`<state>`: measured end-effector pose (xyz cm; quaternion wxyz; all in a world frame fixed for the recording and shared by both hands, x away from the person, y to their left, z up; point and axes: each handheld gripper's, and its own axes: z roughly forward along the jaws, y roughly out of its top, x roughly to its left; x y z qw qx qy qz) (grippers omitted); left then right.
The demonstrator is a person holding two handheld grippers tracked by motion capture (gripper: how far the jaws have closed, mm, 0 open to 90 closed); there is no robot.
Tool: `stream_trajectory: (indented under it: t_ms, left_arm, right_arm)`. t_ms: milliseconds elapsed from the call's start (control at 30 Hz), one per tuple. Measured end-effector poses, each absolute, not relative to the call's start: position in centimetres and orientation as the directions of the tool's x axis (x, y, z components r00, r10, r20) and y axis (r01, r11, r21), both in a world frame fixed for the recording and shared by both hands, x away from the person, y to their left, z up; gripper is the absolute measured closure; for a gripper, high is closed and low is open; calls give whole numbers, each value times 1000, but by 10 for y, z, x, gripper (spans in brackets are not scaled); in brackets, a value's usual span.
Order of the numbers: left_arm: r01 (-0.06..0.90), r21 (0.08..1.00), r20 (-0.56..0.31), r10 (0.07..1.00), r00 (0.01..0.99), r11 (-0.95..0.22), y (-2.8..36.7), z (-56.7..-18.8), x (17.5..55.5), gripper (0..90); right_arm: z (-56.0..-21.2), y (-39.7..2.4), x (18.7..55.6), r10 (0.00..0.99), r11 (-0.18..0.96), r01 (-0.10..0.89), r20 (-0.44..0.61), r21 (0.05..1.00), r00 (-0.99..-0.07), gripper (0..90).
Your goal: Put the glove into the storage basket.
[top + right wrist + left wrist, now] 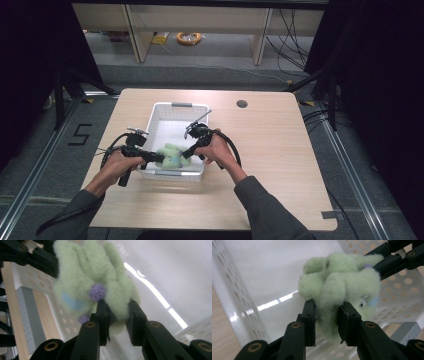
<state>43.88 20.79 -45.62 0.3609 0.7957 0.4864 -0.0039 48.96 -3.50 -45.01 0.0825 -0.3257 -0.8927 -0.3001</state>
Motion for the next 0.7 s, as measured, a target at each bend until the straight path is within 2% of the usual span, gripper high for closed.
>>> stream_trajectory:
  t_ms: [67,333,500,700]
  left_arm:
    - [763,583,-326,780,534,-279,209,-452,439,613]
    - [716,640,-288,777,560,-279,205,-431,430,565]
    - [698,658,-286,763,579,-283,201,-424,423,511]
    - [655,694,-238,763,601,-300,190,-415,402,438]
  right_arm:
    - [-451,-34,490,542,620,627,320,471,-777,745]
    - [-452,-34,490,566,629,630,286,456,-773,740]
    - [-452,-32,490,577,633,629,268,450,-772,725]
    - [-450,-30,491,579,654,613,227,444,-783,687]
